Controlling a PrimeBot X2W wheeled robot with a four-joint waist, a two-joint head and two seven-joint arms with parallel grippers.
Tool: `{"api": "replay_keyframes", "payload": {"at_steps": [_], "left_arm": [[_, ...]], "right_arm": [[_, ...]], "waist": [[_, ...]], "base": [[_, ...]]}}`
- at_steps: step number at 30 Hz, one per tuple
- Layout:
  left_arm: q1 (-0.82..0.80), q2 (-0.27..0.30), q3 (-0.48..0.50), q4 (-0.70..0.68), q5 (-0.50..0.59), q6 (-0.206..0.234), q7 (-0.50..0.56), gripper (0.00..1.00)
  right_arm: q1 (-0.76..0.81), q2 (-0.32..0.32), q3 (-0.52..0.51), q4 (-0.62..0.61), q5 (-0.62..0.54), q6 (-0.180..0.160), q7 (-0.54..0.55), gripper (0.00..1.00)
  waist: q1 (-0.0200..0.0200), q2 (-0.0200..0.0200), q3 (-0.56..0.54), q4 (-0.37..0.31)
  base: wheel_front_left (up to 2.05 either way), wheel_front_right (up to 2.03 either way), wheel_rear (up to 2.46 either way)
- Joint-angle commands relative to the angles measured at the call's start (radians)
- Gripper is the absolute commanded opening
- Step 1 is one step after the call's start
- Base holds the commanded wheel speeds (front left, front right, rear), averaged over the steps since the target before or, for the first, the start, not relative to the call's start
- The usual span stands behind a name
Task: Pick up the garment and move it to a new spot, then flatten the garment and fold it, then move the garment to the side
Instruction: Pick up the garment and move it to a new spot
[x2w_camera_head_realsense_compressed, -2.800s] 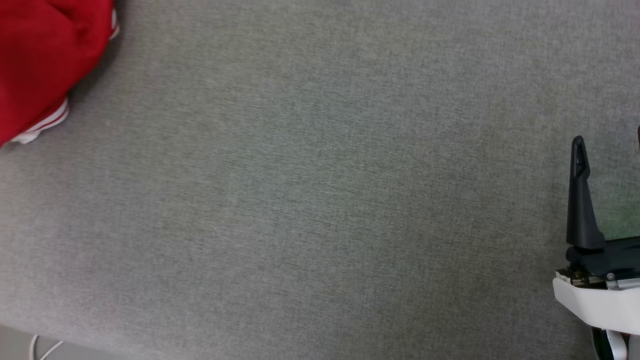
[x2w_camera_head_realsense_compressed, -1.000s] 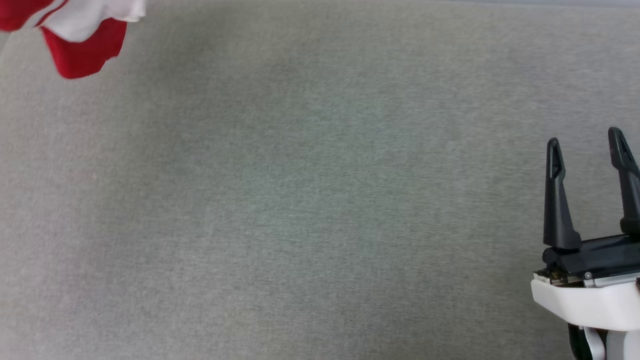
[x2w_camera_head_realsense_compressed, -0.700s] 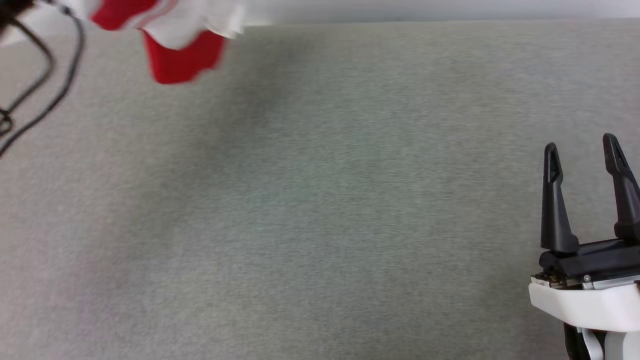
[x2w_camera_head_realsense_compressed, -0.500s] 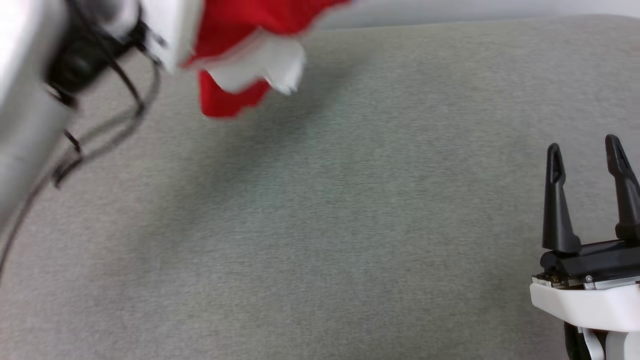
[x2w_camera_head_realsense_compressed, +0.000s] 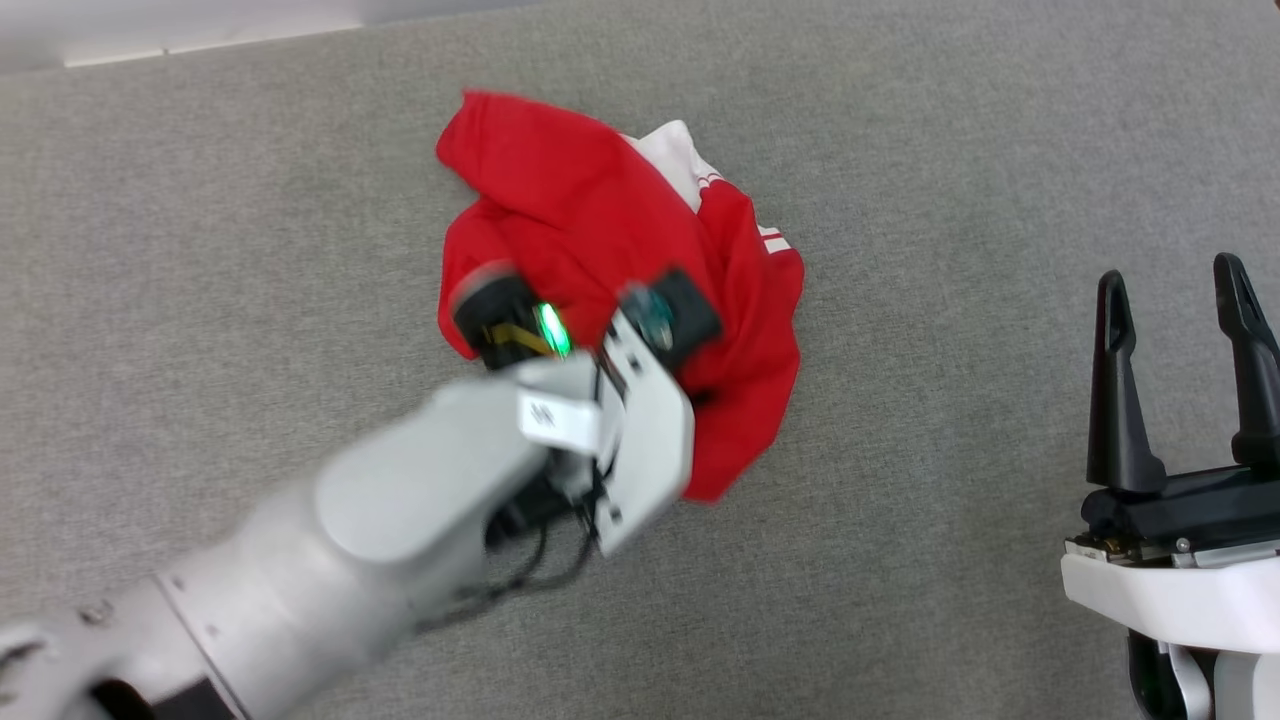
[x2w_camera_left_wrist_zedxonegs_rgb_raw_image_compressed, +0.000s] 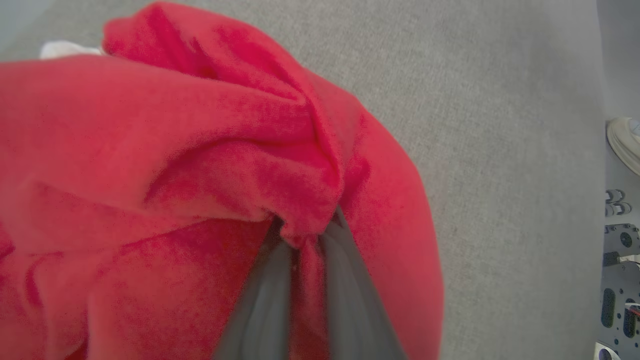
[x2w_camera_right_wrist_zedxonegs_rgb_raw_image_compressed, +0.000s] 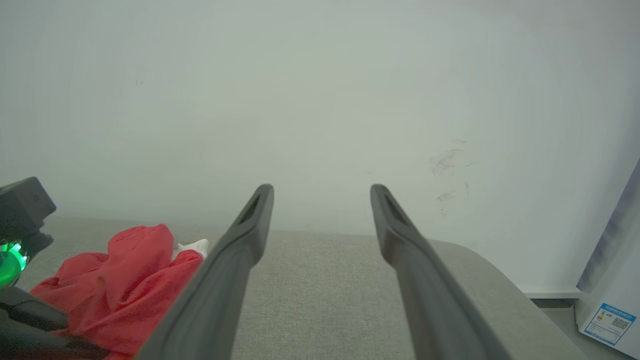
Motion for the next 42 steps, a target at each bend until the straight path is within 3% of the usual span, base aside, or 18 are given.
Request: {"api": "replay_keyframes", "payload": {"at_steps": [1,8,9,10,11,16,25,30,35,38,42], "left_arm": [[0.029,-0.012,-0.013,0.015,0.001,0.002,-0.002,0.00],[0.111,-0.071,-0.056,0.099,0.004,0.001,-0.038,0.00],[0.103,-0.077,-0.046,0.107,0.005,0.001,-0.060,0.05],[0.093,-0.082,-0.031,0.112,0.011,0.003,-0.090,0.77],[0.083,-0.087,-0.016,0.115,0.013,0.011,-0.122,1.00],[0.071,-0.093,0.067,0.086,0.038,0.078,-0.306,1.00],[0.157,-0.010,0.211,-0.037,0.110,0.291,-0.581,1.00],[0.272,0.041,0.311,-0.111,0.172,0.427,-0.615,1.00],[0.462,0.062,0.486,-0.234,0.278,0.544,-0.614,1.00],[0.575,0.050,0.594,-0.286,0.331,0.576,-0.615,1.00],[0.716,0.018,0.724,-0.336,0.403,0.580,-0.615,1.00]], "right_arm": [[-0.015,0.002,-0.001,0.001,0.004,0.000,-0.002,1.00],[-0.014,0.002,-0.002,0.004,-0.003,0.000,-0.002,1.00],[-0.011,0.002,-0.001,0.006,-0.005,0.000,-0.002,1.00],[-0.008,0.002,-0.001,0.008,-0.006,0.000,-0.002,1.00],[-0.003,0.002,-0.001,0.011,-0.008,0.000,-0.002,1.00],[0.030,0.002,-0.005,0.021,-0.016,0.000,-0.002,1.00],[0.085,0.002,-0.021,0.033,-0.005,0.000,-0.002,1.00],[0.110,0.002,-0.022,0.045,-0.006,0.000,-0.002,1.00],[0.131,0.002,-0.024,0.058,0.002,0.000,-0.002,1.00],[0.141,0.002,-0.028,0.067,0.009,0.000,-0.002,1.00],[0.147,0.002,-0.034,0.077,0.038,0.000,-0.002,1.00]], "waist": [[0.0000,0.0000,0.008,-0.006],[0.0000,0.0000,0.006,-0.001],[0.0000,0.0000,0.000,0.003],[0.0000,0.0000,-0.009,0.007],[0.0000,0.0000,-0.020,0.011],[0.0000,0.0000,-0.088,0.036],[0.0000,0.0000,-0.194,0.087],[0.0000,0.0000,-0.235,0.108],[0.0000,0.0000,-0.257,0.124],[0.0000,0.0000,-0.263,0.130],[0.0000,0.0000,-0.268,0.136]], "base": [[0.00,0.00,0.00],[0.00,0.00,0.00],[0.00,0.00,0.00],[0.00,0.00,0.00],[0.00,0.00,0.00],[0.00,0.00,0.00],[0.00,0.00,0.00],[0.00,0.00,0.00],[0.00,0.00,0.00],[0.00,0.00,0.00],[0.00,0.00,0.00]]}}
